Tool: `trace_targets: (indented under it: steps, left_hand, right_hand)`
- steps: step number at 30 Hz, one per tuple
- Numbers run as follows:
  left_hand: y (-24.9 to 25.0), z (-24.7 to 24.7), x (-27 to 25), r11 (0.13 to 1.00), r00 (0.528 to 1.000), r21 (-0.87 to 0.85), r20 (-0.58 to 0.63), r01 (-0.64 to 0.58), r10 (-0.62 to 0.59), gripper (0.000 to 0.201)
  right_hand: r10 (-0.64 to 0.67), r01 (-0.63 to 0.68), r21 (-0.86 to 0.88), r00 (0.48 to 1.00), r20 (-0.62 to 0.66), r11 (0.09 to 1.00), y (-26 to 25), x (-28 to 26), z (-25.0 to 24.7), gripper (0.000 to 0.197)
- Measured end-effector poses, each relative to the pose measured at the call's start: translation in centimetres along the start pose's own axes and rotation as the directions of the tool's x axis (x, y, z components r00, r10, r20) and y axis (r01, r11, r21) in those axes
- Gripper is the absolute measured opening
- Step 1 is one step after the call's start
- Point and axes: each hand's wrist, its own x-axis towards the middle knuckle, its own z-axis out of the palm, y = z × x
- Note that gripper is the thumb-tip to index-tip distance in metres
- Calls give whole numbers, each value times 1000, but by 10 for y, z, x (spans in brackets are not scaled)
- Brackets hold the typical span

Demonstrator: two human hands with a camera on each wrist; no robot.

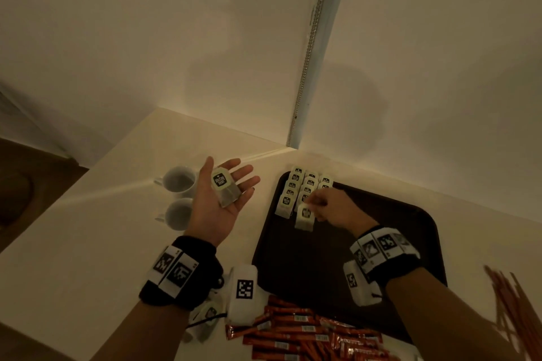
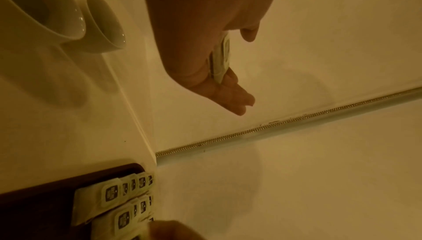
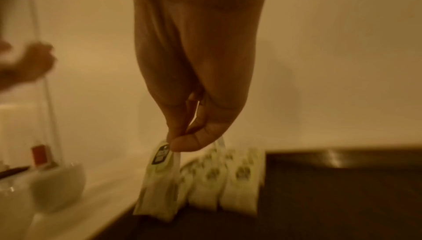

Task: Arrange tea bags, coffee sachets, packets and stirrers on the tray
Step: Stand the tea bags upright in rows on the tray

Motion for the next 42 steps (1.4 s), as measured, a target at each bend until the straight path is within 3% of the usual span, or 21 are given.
trace_targets:
  steps: [3, 8, 12, 21, 23, 25, 27, 30, 32, 35, 36, 39, 42]
  left_hand:
    - [0, -1, 3, 1000, 1000, 27, 2, -9, 9, 45]
    - [-4, -4, 6, 999, 1000, 45, -4, -13, 14, 47]
    - [-5, -8, 9, 998, 1000, 55, -12, -16, 17, 53]
    - [-4, -5, 10, 980, 996, 199, 86, -13, -4, 85]
    - [-3, -3, 11, 967, 991, 255, 132, -19, -15, 88]
    - [-5, 1, 14, 947, 982, 319, 185, -36, -25, 90]
    - [-6, 5, 18, 915, 974, 397, 226, -67, -27, 96]
    - [-6, 17, 19, 879, 956, 457, 292, -134, -6, 97]
    - [-4, 24, 15, 879, 946, 442, 324, -177, 27, 88]
    - [-1, 27, 8, 837, 916, 443, 370, -323, 158, 52]
    - [0, 26, 7, 806, 900, 453, 380, -381, 212, 53]
    - [1, 31, 2, 754, 857, 445, 417, -484, 303, 60]
    - [1, 41, -4, 781, 837, 387, 457, -491, 300, 52]
  right_hand:
    - [58, -59, 26, 998, 26, 998, 20, 12, 22, 17]
    - [69, -70, -3, 985, -159, 998, 36, 34, 33, 13]
    - [100, -100, 10, 972, -214, 995, 38, 50, 34, 12]
    - [103, -101, 25, 956, -274, 995, 29, 66, 30, 16]
    - [12, 25, 94, 925, -380, 995, 4, 59, 22, 15]
    - [-168, 272, 183, 881, -443, 945, -36, 42, 10, 12]
    - [-397, 490, 180, 833, -385, 853, -79, 18, -5, 11]
    - [-639, 666, 32, 728, -249, 745, -122, -4, -21, 8]
    - [-688, 695, -69, 685, -238, 716, -138, -13, -32, 8]
    - [-717, 675, -244, 641, -272, 696, -154, -27, -54, 8]
    - [-726, 646, -334, 632, -270, 686, -159, -31, -60, 10]
    - [-725, 545, -522, 648, -236, 657, -171, -40, -70, 16]
    - [-705, 503, -568, 678, -207, 651, -178, -46, -73, 17]
